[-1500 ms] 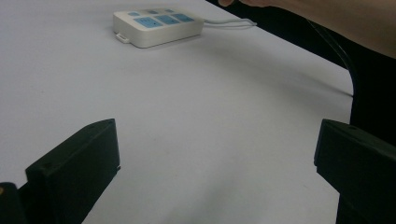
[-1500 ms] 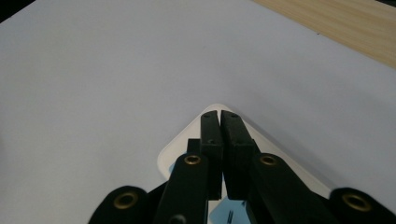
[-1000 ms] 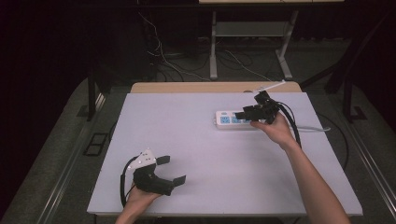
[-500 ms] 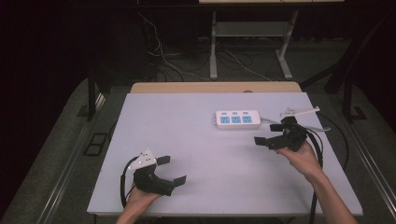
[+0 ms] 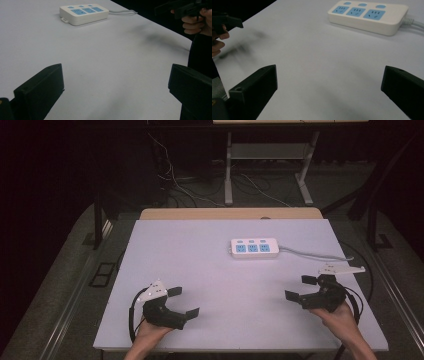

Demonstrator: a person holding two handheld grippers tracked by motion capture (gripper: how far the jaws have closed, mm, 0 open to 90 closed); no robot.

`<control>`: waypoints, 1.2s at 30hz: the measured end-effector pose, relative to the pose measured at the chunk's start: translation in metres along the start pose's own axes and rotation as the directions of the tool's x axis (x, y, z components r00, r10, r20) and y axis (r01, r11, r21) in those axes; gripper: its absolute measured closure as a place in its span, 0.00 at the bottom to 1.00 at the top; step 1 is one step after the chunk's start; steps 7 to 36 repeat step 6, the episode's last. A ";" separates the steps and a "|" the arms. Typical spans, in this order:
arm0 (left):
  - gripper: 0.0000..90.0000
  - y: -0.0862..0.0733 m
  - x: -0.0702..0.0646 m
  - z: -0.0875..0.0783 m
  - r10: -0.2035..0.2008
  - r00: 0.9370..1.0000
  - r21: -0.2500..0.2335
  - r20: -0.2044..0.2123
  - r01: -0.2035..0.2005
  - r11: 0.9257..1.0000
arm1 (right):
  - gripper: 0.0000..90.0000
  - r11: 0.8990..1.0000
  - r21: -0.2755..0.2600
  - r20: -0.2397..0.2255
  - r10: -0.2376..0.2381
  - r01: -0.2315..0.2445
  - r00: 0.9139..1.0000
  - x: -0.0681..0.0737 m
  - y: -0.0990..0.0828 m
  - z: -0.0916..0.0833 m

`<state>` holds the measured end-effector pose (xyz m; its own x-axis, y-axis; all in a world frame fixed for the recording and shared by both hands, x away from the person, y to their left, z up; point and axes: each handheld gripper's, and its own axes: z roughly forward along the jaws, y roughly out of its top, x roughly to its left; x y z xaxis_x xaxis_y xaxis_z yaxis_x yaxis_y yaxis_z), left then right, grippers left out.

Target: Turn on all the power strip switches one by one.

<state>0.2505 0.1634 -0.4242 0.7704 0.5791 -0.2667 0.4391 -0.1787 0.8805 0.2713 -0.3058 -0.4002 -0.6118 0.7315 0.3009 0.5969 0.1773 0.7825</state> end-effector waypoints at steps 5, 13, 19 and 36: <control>0.00 0.000 0.000 0.002 0.001 1.000 0.005 0.001 -0.001 1.000 | 0.00 1.000 -0.009 0.012 0.002 -0.002 1.000 0.001 -0.018 -0.004; 0.00 0.000 0.000 0.002 0.000 1.000 0.005 0.001 0.000 1.000 | 0.00 1.000 -0.010 0.011 0.006 -0.006 1.000 0.001 -0.020 -0.003; 0.00 0.000 0.000 0.002 0.000 1.000 0.005 0.001 0.000 1.000 | 0.00 1.000 -0.010 0.011 0.006 -0.006 1.000 0.001 -0.020 -0.003; 0.00 0.000 0.000 0.002 0.000 1.000 0.005 0.001 0.000 1.000 | 0.00 1.000 -0.010 0.011 0.006 -0.006 1.000 0.001 -0.020 -0.003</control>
